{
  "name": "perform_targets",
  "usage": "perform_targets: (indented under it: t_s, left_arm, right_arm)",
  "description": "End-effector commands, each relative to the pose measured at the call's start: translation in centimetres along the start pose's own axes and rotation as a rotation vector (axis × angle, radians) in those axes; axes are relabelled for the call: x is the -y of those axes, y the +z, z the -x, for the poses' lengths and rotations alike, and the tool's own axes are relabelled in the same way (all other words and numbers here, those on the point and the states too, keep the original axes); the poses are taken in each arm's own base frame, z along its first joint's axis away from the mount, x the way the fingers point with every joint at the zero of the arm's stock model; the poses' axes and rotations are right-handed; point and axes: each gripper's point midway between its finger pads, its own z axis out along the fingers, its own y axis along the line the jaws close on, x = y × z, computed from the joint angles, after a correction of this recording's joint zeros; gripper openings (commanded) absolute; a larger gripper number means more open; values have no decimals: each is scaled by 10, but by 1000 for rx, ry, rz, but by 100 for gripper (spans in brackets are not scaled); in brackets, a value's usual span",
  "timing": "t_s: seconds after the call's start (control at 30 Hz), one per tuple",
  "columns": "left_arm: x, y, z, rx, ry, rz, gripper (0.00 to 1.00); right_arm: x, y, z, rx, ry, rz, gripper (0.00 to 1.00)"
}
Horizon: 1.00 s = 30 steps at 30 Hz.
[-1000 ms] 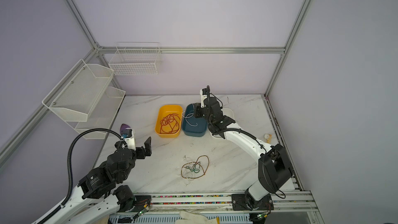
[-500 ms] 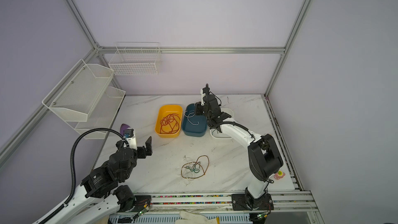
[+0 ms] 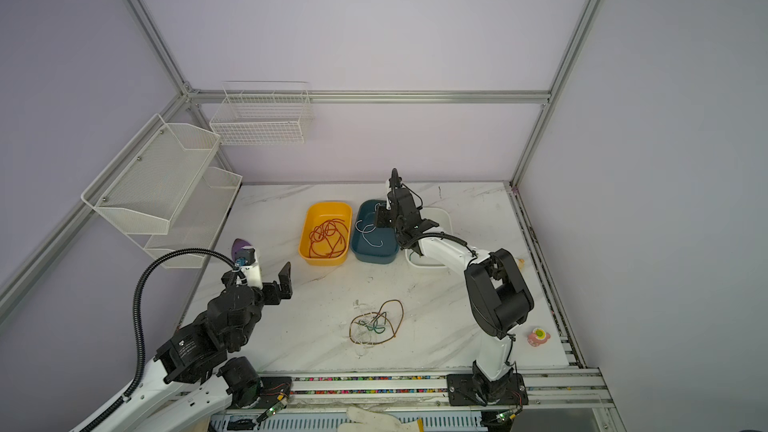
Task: Untangle the cables
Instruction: 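Open the right gripper over the dark teal tub to drop the white wire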
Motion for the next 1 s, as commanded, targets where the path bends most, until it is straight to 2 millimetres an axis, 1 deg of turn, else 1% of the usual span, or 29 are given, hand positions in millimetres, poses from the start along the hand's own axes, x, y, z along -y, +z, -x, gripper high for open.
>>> perform_targets:
  t_s: [0.0,0.1,0.27,0.37,0.5,0.6,0.7,0.77,0.83,0.9,0.97]
  left_arm:
    - [2,5,-7,3,3,-3,100]
    - [2,4,-7,4,1,-6,100]
    - [4,5,-9,2,1,-17,100]
    - [3,5,-8,3,-1,-16,100]
    - [4,5,-8,2,-2,-19,100]
    - [5,6,-9,1,0,-23,100]
    - [5,6,-9,-1,0,-23,100]
    - [5,6,-9,-2,0,-24,100]
    - [5,6,-9,-2,0,-25,100]
    - [5,6,-9,-2,0,-26,100]
    - [6,6,-9,-4,1,-31,100]
  right_arm:
    - [12,10,-10,-13,31,-26,0]
    - [17,13,-15,-23,48,-40,0]
    - [24,18,-23,-42,64,-57,5]
    - [28,20,-29,-56,70,-73,6]
    - [32,21,-36,-75,78,-82,15]
    - [32,20,-36,-78,84,-83,17]
    - [32,18,-34,-75,87,-83,19]
    - [32,14,-31,-71,90,-89,22]
    - [30,9,-26,-66,93,-87,29]
    - [27,2,-22,-65,101,-77,34]
    - [23,-9,-21,-67,102,-60,41]
